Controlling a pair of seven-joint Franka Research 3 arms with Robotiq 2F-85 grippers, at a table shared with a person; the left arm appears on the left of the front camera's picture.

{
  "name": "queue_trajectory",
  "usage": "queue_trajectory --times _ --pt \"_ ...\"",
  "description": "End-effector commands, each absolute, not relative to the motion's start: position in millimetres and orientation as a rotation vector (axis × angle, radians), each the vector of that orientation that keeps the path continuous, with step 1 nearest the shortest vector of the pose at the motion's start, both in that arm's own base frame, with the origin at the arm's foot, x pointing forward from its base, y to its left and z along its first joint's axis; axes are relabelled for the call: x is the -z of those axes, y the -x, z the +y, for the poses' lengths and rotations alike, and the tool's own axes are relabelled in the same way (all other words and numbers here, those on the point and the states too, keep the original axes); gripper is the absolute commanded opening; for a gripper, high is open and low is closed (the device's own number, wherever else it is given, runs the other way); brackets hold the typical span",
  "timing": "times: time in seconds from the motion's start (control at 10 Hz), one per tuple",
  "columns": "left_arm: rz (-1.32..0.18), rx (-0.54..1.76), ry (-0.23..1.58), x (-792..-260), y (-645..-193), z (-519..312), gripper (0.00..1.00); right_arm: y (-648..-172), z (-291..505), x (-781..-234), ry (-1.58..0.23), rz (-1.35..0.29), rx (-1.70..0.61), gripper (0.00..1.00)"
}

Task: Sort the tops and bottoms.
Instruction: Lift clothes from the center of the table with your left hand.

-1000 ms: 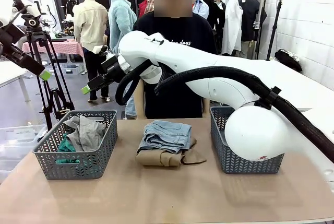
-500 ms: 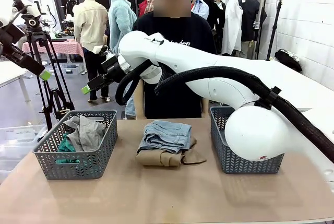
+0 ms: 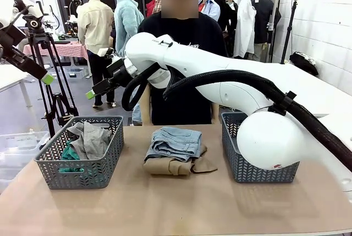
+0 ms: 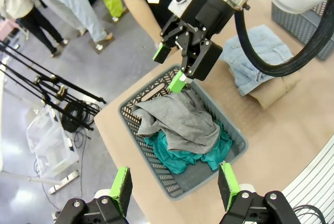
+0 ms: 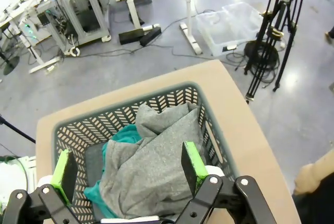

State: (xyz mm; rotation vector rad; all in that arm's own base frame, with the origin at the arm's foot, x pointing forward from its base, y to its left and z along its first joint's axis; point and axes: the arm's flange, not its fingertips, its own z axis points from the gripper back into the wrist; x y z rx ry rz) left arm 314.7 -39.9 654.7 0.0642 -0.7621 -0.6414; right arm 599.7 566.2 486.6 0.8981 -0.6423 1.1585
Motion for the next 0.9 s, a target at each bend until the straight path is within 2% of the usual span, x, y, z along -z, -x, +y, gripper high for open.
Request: queue_trajectory --times 0.0,0.8 --pt "-0.763 0.641 -0.065 -656.2 -315.9 -38.3 0.86 -599.9 565.9 -489.7 -0.883 -0.641 -1.178 1.0" --pt "-0.763 0.641 -0.065 -656.2 -315.9 -38.3 0.86 -599.9 565.9 -489.7 -0.883 -0.641 -1.178 1.0"
